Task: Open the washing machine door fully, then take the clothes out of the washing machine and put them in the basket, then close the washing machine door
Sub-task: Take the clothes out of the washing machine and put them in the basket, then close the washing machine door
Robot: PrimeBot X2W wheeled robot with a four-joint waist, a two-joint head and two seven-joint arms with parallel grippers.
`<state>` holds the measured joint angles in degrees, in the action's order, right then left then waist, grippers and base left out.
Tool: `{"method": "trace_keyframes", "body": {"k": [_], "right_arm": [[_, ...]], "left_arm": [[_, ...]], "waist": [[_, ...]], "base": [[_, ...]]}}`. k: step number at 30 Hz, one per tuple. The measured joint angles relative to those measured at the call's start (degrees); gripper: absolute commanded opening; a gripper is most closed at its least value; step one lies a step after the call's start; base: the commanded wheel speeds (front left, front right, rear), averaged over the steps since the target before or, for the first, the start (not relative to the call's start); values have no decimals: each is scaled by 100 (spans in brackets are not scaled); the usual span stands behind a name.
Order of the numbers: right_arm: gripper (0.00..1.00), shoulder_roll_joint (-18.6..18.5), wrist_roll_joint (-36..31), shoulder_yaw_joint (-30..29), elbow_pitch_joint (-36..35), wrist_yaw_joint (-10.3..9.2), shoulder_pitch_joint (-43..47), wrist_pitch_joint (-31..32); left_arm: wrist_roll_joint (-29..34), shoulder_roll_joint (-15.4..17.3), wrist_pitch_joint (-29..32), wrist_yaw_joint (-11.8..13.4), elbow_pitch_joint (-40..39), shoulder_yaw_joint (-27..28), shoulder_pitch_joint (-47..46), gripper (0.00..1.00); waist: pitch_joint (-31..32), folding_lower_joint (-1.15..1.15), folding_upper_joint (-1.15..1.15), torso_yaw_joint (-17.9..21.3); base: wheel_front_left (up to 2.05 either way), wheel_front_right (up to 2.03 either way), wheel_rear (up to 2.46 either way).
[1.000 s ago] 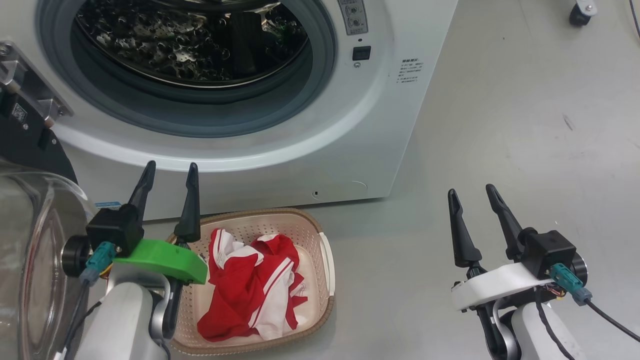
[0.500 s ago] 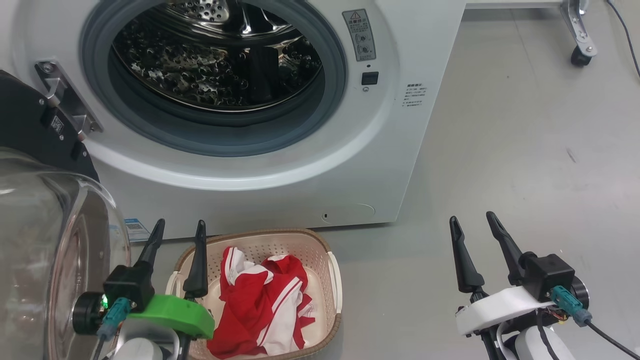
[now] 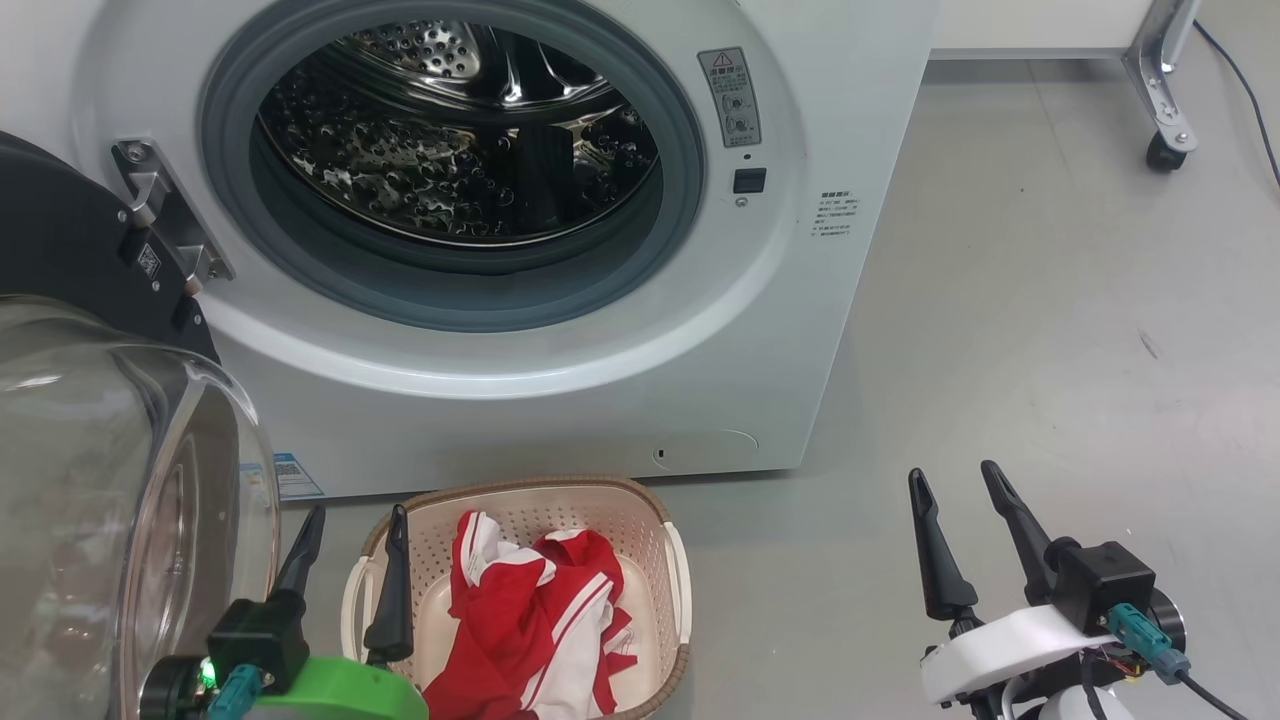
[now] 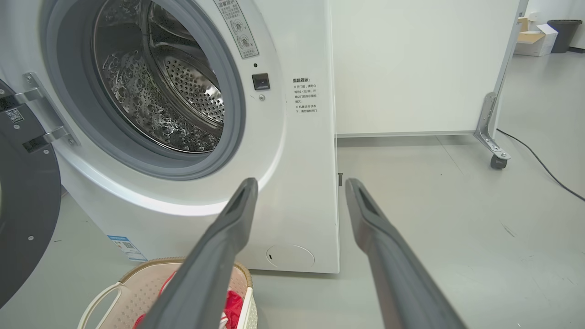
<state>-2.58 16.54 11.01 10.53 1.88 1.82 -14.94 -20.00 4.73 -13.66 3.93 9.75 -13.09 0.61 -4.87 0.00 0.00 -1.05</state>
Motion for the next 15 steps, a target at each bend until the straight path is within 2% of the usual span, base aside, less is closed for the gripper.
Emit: {"method": "trace_keyframes", "body": {"k": [15], "right_arm": [[100,2,-53,-76,-4,0,16,0]], "left_arm": [[14,26,132,62,-412,-41,361,100]], "waist": [[56,0,0,-71]], "base": [[0,0,0]]}}
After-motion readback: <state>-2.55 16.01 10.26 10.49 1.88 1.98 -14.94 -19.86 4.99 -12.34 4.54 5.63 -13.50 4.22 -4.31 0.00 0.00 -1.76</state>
